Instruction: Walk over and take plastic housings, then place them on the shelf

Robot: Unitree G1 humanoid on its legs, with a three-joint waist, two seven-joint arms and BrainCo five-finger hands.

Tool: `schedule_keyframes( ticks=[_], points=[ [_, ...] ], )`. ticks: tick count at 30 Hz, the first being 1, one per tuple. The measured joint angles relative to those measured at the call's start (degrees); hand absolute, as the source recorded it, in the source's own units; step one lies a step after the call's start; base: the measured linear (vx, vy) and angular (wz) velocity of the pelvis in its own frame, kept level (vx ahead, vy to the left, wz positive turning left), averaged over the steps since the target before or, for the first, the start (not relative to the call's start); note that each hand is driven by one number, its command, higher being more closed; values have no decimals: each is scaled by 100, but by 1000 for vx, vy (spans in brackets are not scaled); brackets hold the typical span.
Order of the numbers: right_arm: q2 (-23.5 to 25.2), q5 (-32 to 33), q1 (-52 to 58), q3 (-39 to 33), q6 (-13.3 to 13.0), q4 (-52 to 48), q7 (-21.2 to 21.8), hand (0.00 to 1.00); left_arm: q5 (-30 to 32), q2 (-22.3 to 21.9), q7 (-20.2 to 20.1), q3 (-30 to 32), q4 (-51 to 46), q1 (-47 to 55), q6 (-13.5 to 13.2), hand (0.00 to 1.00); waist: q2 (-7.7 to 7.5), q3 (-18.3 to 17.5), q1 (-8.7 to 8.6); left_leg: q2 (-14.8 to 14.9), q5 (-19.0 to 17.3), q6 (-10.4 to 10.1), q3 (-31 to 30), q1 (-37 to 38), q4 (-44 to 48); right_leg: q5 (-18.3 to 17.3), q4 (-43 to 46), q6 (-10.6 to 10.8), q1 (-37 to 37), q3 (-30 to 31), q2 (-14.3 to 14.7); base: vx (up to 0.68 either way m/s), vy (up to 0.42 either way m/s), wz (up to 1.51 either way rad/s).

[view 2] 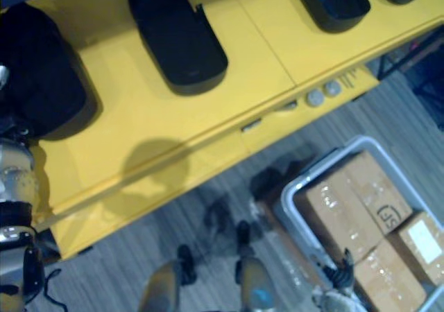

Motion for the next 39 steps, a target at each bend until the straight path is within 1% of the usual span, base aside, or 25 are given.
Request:
schedule_keyframes(
  ticks=[6, 13, 16, 25, 31, 34, 36, 37, 39],
  points=[
    [22, 0, 4, 64, 1, 20, 0, 0, 0, 0, -59, -16, 0, -38, 98, 0, -4, -7, -1, -3, 1, 1, 3, 2, 7, 6, 3, 3, 2, 6, -2, 0, 0, 0],
    [26, 0, 5, 66, 2, 22, 0, 0, 4, 0, -58, -23, 0, -38, 134, 0, -9, -24, -3, -7, 3, 4, 26, 28, 5, 7, 11, 4, 4, 25, -4, 0, 0, 0],
    [40, 0, 8, 67, 2, 42, -1, 0, 7, -1, -58, -55, 0, -38, 223, 0, -10, -78, -10, -8, 3, 4, 29, 32, 3, 7, 11, 4, 4, 27, -4, 0, 0, 0],
    [67, 1, 12, 112, 3, 58, -2, 0, 7, -8, -38, -69, 1, -40, 231, 0, -2, -134, -139, -8, 3, 3, 47, 44, 8, 6, 19, 3, 4, 42, -6, 0, 0, 0],
    [67, 1, 64, 116, 3, 58, -7, 0, 8, -243, 30, -68, 1, -47, 233, 0, 118, -199, -137, -11, 2, 3, 47, 44, 4, 6, 17, 3, 3, 42, -8, 0, 0, 0],
    [67, -1, 70, 115, 10, 60, -10, 0, 21, -249, 331, -65, 0, -56, 232, 0, 132, -206, -144, -4, 2, 2, 50, 53, 5, 6, 25, 3, 3, 46, 1, 0, 0, 0],
    [68, -1, 82, 115, 10, 61, -17, 0, 426, -255, 788, -52, 0, -56, 228, 0, 132, -206, -146, -1, 2, 2, 50, 60, 9, 5, 42, 1, 3, 50, 4, 0, 0, 0],
    [69, -1, 84, 115, 10, 62, -17, 0, 504, -256, 926, -46, 0, -56, 228, 0, 132, -206, -145, -1, 2, 2, 50, 61, 9, 4, 46, 0, 3, 50, 4, 0, 0, 0],
    [95, -1, 88, 118, 9, 61, -27, 0, 799, -268, 1666, 9, 0, -57, 230, 0, 139, -209, -143, -2, 2, 2, 48, 65, 8, 1, 57, -3, 3, 50, 3, 0, 0, 0]
  ],
)
